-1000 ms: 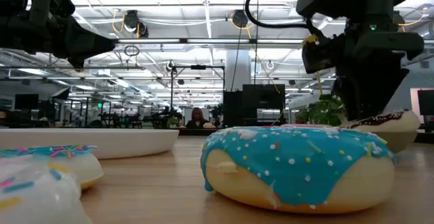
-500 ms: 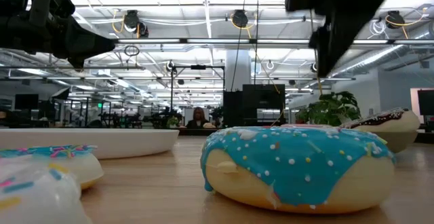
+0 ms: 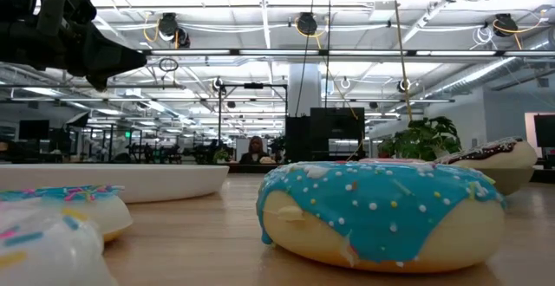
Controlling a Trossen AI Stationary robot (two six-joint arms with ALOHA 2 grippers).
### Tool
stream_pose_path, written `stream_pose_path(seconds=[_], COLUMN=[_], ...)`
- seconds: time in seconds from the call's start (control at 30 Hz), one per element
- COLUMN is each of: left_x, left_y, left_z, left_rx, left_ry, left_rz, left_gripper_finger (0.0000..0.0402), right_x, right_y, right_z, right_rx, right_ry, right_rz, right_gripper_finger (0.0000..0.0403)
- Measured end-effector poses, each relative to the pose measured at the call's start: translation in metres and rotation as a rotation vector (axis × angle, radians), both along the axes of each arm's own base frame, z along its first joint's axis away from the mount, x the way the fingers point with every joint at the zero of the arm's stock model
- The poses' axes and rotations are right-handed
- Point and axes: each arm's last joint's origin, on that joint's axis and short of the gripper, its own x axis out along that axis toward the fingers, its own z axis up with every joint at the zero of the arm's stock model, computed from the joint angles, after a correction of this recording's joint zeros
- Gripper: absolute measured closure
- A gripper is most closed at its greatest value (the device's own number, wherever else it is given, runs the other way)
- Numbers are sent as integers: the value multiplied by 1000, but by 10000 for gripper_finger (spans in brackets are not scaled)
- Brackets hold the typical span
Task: Pick & Place donuts
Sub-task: Put the big blue donut on the gray plate
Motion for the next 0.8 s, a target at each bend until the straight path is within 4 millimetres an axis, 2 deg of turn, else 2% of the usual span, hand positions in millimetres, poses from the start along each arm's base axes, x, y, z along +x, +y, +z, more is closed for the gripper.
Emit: stream_pose_path(seconds=[0.13,0.3,0.4,0.5,0.67,0.8], left_x=[0,0,0,0,0,0], left_y=[0,0,0,0,0,1], left_z=[0,0,0,-1,0,0], left_rx=[2,13,15,16,15,16], left_ry=[4,7,8,9,8,1], left_rz=[0,0,0,0,3,34], left_gripper_finger=[360,360,360,360,360,360], right_x=[-21,-35,-44,-53,-62,-64], right_y=[-4,-15,-22,-30,-38,-40], right_z=[-25,-69,-88,-105,-133,-140], right_rx=[23,11,55,105,138,158], right_ry=[-190,-277,-386,-491,-529,-555], right_rz=[55,141,160,154,170,166], right_gripper_finger=[397,400,402,402,402,403])
